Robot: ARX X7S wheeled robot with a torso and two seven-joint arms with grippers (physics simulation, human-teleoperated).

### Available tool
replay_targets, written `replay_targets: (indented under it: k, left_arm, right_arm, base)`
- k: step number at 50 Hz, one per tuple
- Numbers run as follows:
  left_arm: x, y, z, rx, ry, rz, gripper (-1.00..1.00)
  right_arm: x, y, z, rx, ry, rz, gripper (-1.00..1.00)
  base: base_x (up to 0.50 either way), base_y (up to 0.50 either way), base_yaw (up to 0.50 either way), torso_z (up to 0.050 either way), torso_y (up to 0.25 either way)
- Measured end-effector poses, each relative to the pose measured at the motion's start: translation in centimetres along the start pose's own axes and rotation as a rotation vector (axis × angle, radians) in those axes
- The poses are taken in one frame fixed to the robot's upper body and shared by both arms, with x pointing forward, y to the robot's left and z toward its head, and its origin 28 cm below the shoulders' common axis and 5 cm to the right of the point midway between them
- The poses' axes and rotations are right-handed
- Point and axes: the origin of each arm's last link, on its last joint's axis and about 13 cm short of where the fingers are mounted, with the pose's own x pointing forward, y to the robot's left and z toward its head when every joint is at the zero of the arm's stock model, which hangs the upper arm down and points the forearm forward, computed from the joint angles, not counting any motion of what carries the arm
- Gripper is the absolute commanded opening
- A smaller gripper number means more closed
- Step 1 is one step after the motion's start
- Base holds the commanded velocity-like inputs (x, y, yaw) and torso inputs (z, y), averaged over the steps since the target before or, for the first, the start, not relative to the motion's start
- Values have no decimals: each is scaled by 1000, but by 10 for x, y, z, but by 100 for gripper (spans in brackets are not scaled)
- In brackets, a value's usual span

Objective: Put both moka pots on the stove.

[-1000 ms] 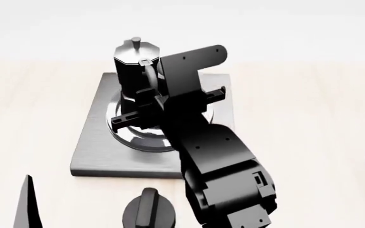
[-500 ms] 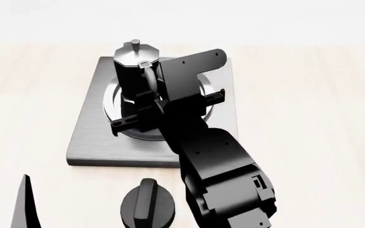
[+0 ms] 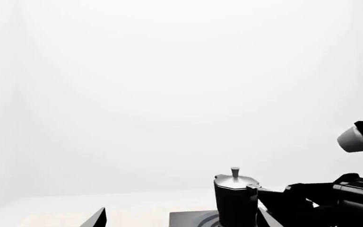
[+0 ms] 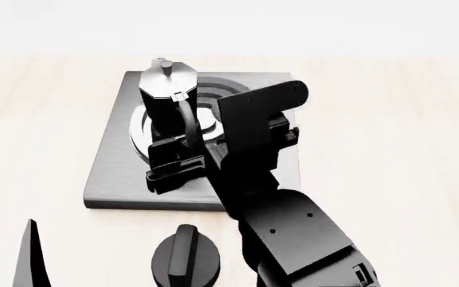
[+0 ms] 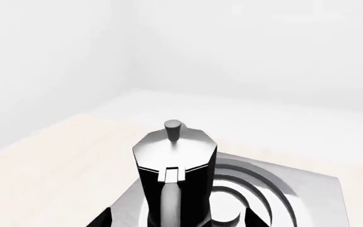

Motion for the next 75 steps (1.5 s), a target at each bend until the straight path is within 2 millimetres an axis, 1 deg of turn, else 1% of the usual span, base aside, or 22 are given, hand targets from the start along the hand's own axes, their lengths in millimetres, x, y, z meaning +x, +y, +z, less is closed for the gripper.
replay_targets:
  k: [7,18,24,33,41,53,64,75]
  left_arm:
    - [0,0,0,1,0,-1,100]
    - [0,-1,1,0,-1,-1,100]
    - [-1,-1,1,0,0,-2,100]
    - [-1,-1,1,-2,0,-1,100]
    - [-1,-1,1,-3,-1,-1,100]
    - [-1,-1,2,1,-3,0,100]
    - [-1,0,2,3,-4,2,100]
    - [0,0,2,4,-6,4,100]
  right_arm:
    - [-37,5,11,11,-73,-2,100]
    - [-94,7,42,25,-190,-12,100]
    - [-115,4,53,-5,-231,-62,100]
    - [-142,-7,69,-64,-304,-155,100]
    - [-165,-25,75,-106,-330,-248,100]
    - [-192,-59,78,-168,-308,-396,100]
    - [-211,-99,81,-190,-243,-527,100]
    - [-225,-137,83,-173,-123,-607,100]
  base:
    - [0,0,0,0,0]
    - [0,0,0,0,0]
    - [0,0,0,0,0]
    - [0,0,0,0,0]
    - [0,0,0,0,0]
    - [0,0,0,0,0]
    - [0,0,0,0,0]
    - [0,0,0,0,0]
